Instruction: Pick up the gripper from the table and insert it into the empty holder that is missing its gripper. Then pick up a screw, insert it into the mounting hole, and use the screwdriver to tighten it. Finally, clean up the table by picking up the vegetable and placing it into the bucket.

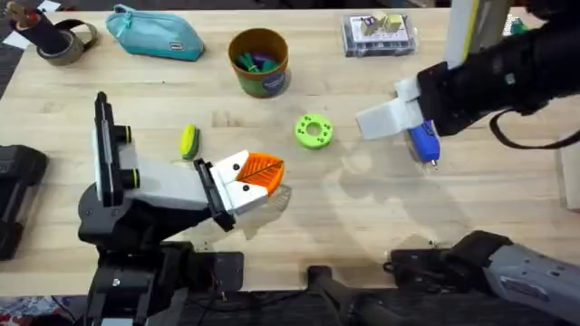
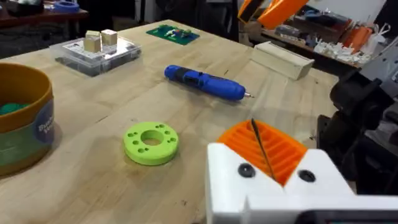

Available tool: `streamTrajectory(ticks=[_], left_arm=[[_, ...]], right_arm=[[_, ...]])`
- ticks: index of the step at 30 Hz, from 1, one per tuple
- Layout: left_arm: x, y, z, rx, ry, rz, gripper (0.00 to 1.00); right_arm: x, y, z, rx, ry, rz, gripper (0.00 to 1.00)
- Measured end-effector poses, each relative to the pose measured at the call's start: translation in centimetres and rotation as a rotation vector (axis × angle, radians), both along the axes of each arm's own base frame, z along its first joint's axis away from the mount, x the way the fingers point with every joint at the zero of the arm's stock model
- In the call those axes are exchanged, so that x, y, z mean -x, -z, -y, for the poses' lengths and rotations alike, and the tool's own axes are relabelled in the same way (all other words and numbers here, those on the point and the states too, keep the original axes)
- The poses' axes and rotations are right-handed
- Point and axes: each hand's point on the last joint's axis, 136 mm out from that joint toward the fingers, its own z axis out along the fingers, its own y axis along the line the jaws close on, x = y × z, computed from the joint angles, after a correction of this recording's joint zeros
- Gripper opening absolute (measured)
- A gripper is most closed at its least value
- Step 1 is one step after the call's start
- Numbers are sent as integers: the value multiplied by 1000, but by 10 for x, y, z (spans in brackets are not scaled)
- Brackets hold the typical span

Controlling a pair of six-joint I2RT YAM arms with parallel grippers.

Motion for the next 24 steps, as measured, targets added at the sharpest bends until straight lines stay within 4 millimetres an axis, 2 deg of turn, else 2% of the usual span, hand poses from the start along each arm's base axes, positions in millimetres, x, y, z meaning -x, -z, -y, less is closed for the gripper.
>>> streamTrajectory(ticks=[7, 13, 17, 24], left_arm=[[0, 0, 0, 0, -1, 0, 5], [-2, 0, -1, -1, -15, 1, 5], [-3, 0, -2, -2, -22, 2, 5], [-4, 0, -2, -2, -23, 2, 5]], right_arm=[[0, 0, 1, 22, -41, 19, 973], [-7, 2, 14, 95, -23, 55, 973], [-17, 3, 35, 162, 51, 79, 973], [-37, 2, 87, 235, 251, 90, 973]])
